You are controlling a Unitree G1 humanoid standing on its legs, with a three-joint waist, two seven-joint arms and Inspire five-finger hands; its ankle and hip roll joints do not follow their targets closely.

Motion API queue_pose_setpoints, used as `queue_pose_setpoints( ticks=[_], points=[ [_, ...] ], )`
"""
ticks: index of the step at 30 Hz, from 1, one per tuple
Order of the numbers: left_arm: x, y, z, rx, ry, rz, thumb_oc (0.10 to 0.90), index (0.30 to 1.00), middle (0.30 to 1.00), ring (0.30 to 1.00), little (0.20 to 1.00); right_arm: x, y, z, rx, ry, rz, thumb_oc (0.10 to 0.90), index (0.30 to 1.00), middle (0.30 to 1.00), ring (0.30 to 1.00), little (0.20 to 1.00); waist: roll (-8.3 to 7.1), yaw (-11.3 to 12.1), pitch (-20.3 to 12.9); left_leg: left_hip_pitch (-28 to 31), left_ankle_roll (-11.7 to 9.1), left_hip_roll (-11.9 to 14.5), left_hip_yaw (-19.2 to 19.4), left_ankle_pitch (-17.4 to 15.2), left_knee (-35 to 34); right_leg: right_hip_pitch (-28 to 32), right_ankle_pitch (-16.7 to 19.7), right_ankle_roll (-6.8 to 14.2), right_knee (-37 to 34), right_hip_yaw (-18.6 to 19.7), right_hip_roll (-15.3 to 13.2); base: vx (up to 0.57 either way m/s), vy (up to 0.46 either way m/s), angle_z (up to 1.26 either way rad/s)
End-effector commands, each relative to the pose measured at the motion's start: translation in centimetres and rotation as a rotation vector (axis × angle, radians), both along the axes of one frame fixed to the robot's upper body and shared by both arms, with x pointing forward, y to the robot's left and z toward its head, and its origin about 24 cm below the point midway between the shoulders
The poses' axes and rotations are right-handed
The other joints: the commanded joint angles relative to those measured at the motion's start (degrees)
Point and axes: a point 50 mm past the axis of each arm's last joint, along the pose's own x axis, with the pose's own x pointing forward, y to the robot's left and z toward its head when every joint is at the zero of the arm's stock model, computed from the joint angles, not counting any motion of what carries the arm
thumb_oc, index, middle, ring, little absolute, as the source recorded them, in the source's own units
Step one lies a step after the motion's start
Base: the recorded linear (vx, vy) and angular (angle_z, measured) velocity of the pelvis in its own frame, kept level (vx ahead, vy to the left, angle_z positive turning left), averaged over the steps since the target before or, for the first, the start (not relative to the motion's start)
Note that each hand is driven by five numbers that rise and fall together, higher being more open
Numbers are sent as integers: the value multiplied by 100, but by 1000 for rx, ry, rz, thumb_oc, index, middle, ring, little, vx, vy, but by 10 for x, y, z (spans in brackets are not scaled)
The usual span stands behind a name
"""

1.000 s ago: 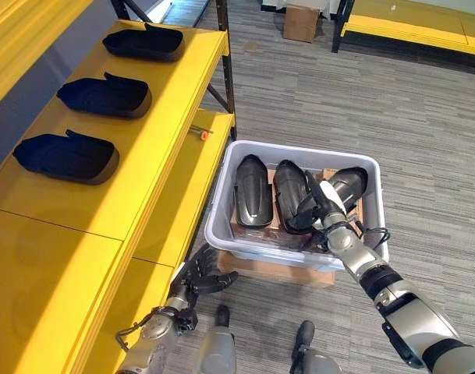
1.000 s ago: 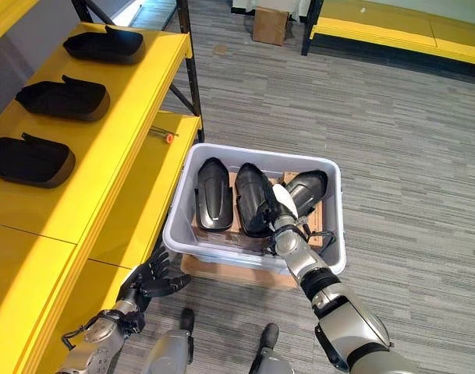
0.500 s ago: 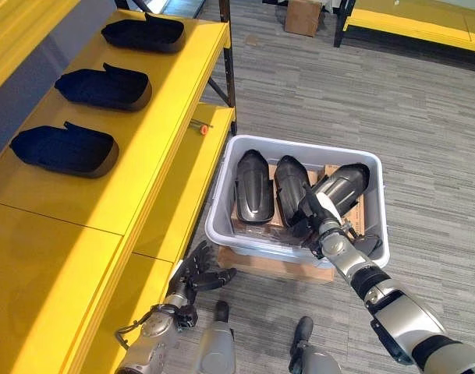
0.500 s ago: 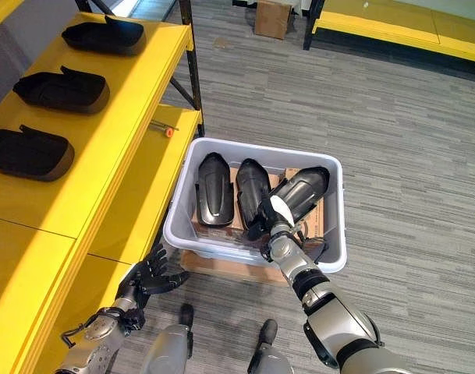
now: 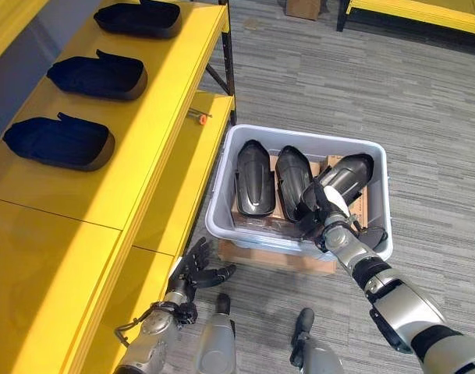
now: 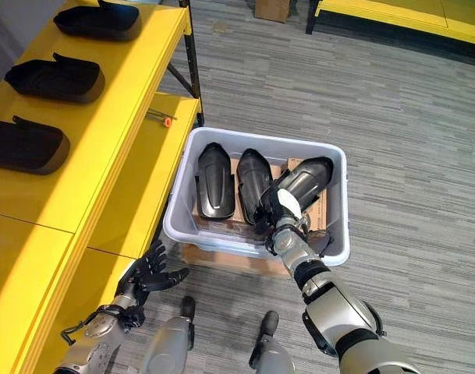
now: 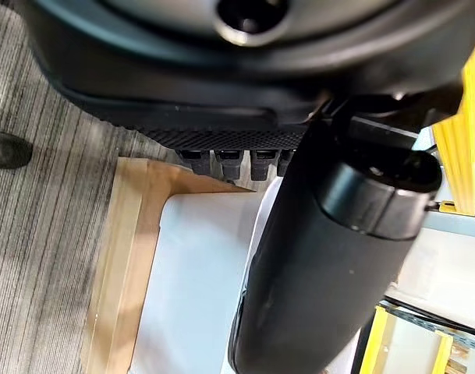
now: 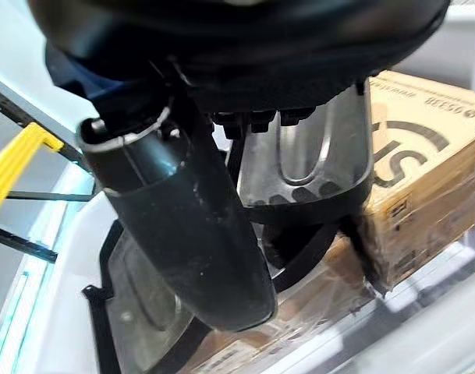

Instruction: Move parts from the plastic box to the shelf.

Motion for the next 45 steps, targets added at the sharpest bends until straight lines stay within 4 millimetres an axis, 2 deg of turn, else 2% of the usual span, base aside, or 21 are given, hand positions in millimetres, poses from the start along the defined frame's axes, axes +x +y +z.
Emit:
queue_pose_setpoints(
  ticks=[1,26,38,45],
  points=[
    [14,-3,39,0,-212,-65,900,1000,1000,1000,1000,29,4,71,-75,-254,26,900,1000,1000,1000,1000,-150,24,-144,-371,-127,175,-479,-21,335,584,-490,353,349,170,-596,0,0,0],
    [17,-1,43,1,-225,-50,900,1000,1000,1000,1000,35,13,79,-118,-241,12,900,1000,1000,1000,1000,-130,87,58,-674,-92,123,-559,-41,539,379,-469,336,474,161,-606,-1,0,0],
    [17,1,46,9,-235,-48,900,1000,1000,1000,1000,36,2,77,-153,-214,-43,900,1000,1000,1000,1000,-63,151,192,-831,-50,78,-570,-131,738,311,-475,333,547,153,-633,-1,1,0],
    [19,1,50,11,-249,-53,900,1000,1000,1000,1000,41,-5,94,-177,-245,-74,900,1000,1000,1000,1000,-43,213,302,-967,-38,37,-589,-115,765,227,-453,331,541,142,-639,-4,5,1]
  ],
)
